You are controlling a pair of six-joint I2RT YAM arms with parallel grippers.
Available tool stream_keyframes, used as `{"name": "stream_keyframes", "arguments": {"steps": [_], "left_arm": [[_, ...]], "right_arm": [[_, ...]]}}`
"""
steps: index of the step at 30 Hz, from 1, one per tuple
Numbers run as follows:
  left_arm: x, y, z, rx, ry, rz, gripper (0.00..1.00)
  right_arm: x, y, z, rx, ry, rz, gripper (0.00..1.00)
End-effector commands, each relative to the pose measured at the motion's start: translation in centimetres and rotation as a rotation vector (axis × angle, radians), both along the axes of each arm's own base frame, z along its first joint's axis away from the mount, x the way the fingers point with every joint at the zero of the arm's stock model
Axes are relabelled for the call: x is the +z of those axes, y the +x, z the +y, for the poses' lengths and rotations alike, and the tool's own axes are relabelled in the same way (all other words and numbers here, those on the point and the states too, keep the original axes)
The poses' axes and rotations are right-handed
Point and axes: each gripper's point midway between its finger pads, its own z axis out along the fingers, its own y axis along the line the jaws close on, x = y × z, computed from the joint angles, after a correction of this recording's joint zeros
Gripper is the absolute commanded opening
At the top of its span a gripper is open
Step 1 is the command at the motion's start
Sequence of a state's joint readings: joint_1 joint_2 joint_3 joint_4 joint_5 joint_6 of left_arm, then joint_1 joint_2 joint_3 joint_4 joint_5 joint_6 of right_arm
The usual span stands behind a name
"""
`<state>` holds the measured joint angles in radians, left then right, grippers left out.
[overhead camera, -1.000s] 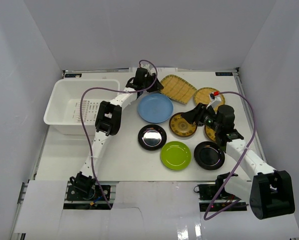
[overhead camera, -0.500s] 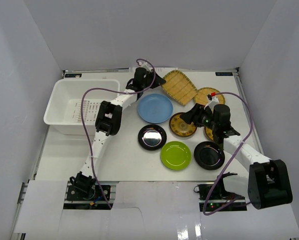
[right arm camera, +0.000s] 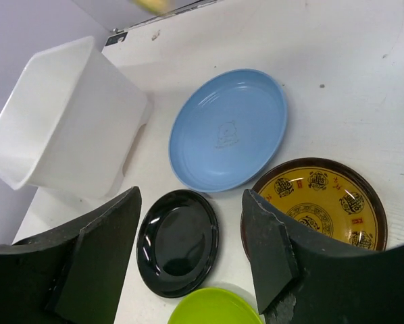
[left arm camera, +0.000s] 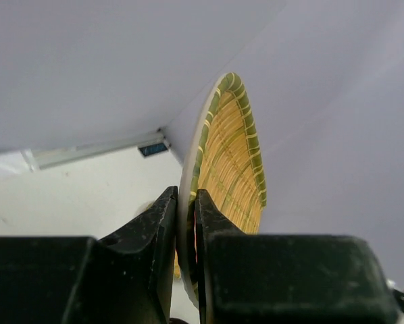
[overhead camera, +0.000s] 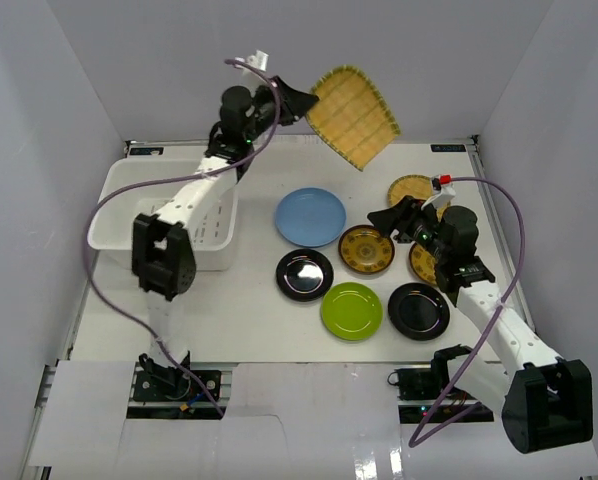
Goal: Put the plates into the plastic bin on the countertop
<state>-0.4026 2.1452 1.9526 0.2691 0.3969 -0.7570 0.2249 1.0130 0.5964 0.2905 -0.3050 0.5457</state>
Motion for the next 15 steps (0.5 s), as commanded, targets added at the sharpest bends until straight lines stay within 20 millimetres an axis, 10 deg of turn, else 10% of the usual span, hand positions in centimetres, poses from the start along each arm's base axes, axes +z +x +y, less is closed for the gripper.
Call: {"name": "stream_keyframes", "arguments": {"steps": [1,2,4,5,8,10,15], "left_arm": [[16.0,-7.8,8.4,0.180,-0.038,-0.297,0.00],[11.7,-7.4,10.4,0.248,0.033,-0.223,0.00],[12.9,-10.7,15.9,0.416,0.039,-0.205,0.00],[8.7,-10.6,19.2,0.500,0.084,-0.114,0.00],[7.1,-14.7,27.3,0.723,0.082,-0.036,0.00],[2.6,-16.4,30.2,0.798,0.119,0.071,0.00],[1.0,-20.3,36.1,0.996,0.158,0.115,0.00]], "right_arm": [[2.5,-0.6,0.3,0.016,0.029,-0.071,0.67],[2.6,-0.8,0.5,0.024,0.052,-0.067,0.67],[3.2,-1.2,0.7,0.037,0.068,-0.090,0.67],[3.2,-1.2,0.8,0.039,0.064,-0.089,0.68],[2.8,-0.7,0.9,0.047,0.028,-0.066,0.68],[2.2,-0.3,1.0,0.053,0.005,-0.055,0.68],[2.0,0.0,1.5,0.083,0.011,-0.052,0.67]]}}
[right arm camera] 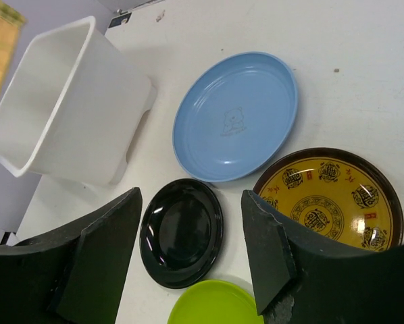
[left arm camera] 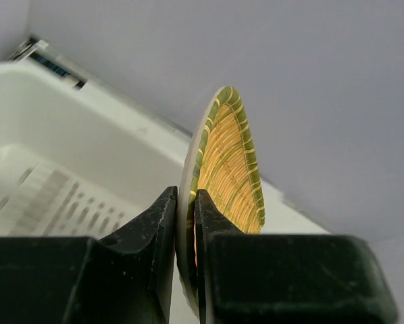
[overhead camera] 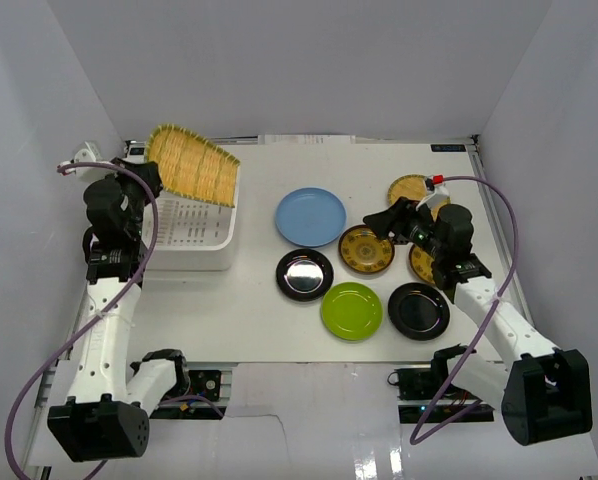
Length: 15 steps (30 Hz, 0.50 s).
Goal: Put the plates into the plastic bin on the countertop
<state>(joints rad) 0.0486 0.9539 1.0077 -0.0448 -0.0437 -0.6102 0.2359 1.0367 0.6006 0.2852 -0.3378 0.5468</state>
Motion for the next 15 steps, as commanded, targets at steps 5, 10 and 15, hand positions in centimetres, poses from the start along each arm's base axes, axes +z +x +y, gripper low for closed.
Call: {"name": "stream_keyframes", "arguments": {"steps": [5,10,15], "left_arm": [[-5.9,-0.9,5.8,0.234,-0.052,0.192,0.00],[-9.3,0.8,8.3,0.291,-0.077,0.286,0.00],[-13.7,2.9,8.4,0.248,-0.082,0.395,0.00]], "right_arm": [[0.8,1.0,0.2,0.013,-0.033,-0.043,0.66],[0.2,1.3,0.3,0.006,-0.027,-0.025,0.65],[1.1,2.9,0.6,-0.005,-0.013,-0.029,0.65]]}}
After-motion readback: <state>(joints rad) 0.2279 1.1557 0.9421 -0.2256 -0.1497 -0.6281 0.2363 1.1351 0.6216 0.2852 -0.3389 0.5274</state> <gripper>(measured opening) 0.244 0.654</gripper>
